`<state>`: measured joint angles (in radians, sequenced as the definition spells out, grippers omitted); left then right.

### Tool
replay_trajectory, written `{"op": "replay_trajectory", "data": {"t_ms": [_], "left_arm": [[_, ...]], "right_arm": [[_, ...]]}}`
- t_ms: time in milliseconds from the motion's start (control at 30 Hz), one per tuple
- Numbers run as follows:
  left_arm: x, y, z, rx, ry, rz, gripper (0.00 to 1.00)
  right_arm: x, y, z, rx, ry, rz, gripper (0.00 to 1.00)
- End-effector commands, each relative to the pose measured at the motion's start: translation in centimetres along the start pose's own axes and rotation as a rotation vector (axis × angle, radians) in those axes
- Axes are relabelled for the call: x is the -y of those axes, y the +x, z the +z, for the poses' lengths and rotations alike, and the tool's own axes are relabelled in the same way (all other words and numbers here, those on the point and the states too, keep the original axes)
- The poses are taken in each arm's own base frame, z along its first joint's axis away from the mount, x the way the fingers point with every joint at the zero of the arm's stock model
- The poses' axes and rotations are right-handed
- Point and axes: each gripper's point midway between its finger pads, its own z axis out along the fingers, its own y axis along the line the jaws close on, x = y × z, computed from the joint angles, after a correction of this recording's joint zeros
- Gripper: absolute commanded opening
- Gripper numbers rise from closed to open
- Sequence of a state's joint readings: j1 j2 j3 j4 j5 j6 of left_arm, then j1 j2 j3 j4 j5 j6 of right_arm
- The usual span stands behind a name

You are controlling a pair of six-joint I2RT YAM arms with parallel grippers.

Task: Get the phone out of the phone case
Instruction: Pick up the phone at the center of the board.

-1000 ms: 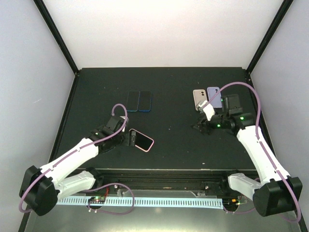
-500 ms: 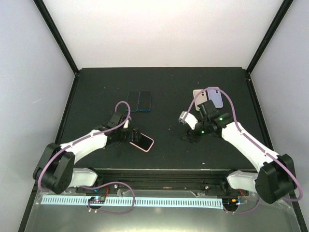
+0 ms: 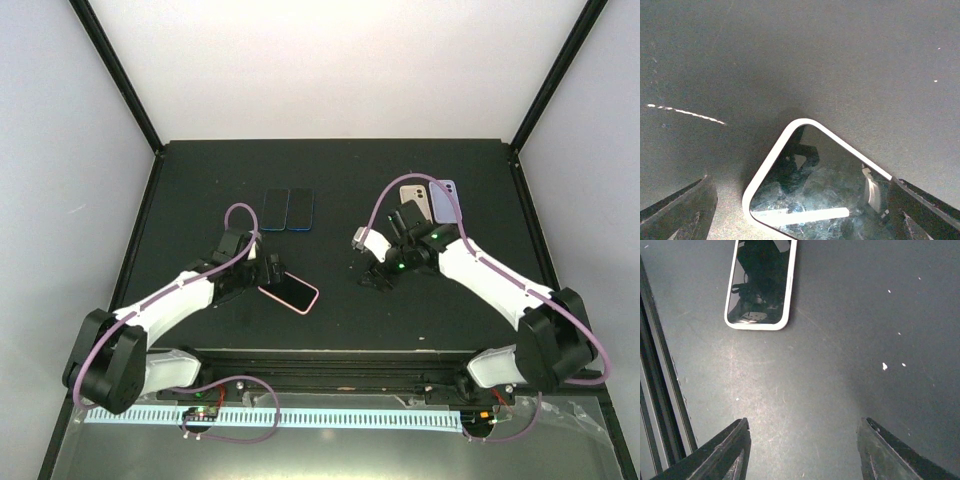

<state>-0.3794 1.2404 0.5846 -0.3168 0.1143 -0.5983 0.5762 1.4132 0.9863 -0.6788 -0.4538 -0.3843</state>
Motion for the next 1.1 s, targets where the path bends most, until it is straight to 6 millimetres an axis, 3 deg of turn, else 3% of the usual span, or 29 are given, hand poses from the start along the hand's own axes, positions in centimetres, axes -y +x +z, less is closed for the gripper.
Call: {"op": "replay_trajectory", "data": {"t_ms": [0, 300, 467, 667, 867, 967, 1067], "left_arm": [[-0.4, -0.1, 0.4, -0.013, -0.020, -0.007, 0.94], [-0.6, 1.7, 2.2, -0.089, 0.005, -0.011, 0.93], [0.5, 2.4, 2.5, -0.120, 0.068, -0.013, 0.91], [3.2, 3.5, 2.5, -0.152, 0.159, 0.025, 0.90], [7.9, 5.9, 2.5, -0.207, 0.264, 0.103, 0.89], [7.3, 4.5, 1.8, -0.131, 0.207, 0.096, 0.89], [6.3, 2.1, -0.6, -0.005, 0.140, 0.114, 0.91]], "right_arm": [[0.0, -2.7, 0.3, 0.032, 0.018, -0.015, 0.59], [-1.6, -2.8, 1.4, 0.009, -0.032, -0.028, 0.60], [-1.8, -2.3, 1.1, 0.001, -0.031, -0.029, 0.60], [-1.9, -1.5, 1.1, -0.031, -0.031, -0.030, 0.61], [-1.6, -1.2, 0.6, -0.056, -0.003, -0.031, 0.62], [-1.5, -0.7, 1.2, -0.088, 0.007, -0.047, 0.66], [-1.9, 0.0, 2.4, -0.142, 0.030, -0.104, 0.72]]}}
